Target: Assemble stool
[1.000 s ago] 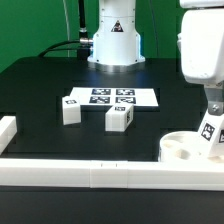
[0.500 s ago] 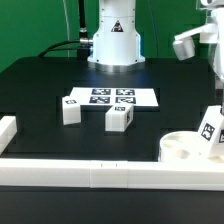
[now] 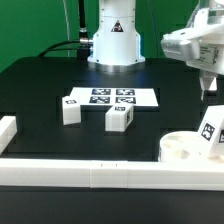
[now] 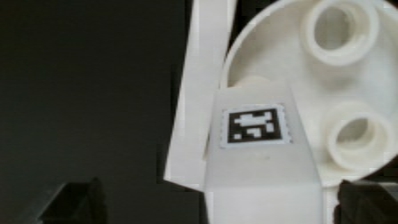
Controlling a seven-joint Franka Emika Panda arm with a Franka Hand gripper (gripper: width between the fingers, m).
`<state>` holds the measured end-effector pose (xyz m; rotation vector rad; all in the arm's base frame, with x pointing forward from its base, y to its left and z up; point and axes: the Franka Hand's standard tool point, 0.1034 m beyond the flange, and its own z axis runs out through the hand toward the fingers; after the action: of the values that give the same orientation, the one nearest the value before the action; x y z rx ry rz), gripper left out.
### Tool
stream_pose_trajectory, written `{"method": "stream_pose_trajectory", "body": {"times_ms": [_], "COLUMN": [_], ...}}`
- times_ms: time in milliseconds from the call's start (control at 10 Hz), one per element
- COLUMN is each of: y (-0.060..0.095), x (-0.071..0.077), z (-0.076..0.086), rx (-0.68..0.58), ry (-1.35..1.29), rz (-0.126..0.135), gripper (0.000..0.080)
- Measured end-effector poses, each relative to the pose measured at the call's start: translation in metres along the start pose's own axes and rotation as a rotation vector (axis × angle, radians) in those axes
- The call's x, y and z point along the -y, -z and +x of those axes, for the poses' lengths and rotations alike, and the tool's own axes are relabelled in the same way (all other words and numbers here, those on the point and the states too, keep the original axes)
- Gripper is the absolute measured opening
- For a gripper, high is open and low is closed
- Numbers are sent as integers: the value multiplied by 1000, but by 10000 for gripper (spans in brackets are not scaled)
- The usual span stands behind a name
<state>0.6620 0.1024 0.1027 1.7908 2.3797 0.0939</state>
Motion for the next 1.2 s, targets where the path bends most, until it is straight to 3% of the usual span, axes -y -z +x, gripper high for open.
{"method": "stream_pose_trajectory", "body": {"times_ms": [700,800,900,1200], "y": [-17,-17,-17,-17], "x": [19,18,19,19], "z": [4,4,3,3], "rx": [1,2,2,2], "ry": [69,68,68,26], "rz": [43,43,43,45], "gripper": [649,536,369,338]}}
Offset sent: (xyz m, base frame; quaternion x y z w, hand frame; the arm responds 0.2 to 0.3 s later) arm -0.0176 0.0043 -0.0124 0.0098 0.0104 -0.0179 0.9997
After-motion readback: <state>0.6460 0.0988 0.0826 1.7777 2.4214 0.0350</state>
